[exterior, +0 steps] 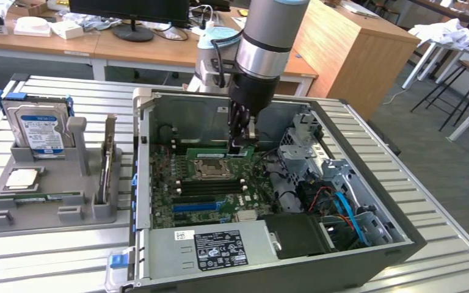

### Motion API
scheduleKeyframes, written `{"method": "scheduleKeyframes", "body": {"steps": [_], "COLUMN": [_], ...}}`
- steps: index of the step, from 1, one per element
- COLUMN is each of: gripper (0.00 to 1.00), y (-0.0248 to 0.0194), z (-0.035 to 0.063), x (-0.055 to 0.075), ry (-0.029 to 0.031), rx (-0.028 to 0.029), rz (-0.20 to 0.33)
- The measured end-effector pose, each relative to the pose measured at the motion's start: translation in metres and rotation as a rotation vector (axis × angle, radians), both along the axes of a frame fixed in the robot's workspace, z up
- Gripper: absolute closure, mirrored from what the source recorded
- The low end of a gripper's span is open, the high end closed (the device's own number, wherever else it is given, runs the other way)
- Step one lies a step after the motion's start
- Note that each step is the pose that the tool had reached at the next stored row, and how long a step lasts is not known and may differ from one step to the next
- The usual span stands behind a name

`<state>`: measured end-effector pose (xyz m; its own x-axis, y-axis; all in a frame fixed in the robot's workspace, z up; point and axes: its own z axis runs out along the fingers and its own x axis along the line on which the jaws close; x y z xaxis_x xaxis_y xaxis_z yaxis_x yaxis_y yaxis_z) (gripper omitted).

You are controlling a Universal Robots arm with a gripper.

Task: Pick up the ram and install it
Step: 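Insert the ram into the slot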

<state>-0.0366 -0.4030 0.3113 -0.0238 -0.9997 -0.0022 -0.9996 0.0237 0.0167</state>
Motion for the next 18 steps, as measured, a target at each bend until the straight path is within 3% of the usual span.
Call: {"method": "scheduleKeyframes", "body": {"steps": [18], "gripper": [0.88], "y": [0.0], "z": [-0.017], "x": [0.0], "ry": [0.0], "rx": [0.0], "rz": [0.0]}}
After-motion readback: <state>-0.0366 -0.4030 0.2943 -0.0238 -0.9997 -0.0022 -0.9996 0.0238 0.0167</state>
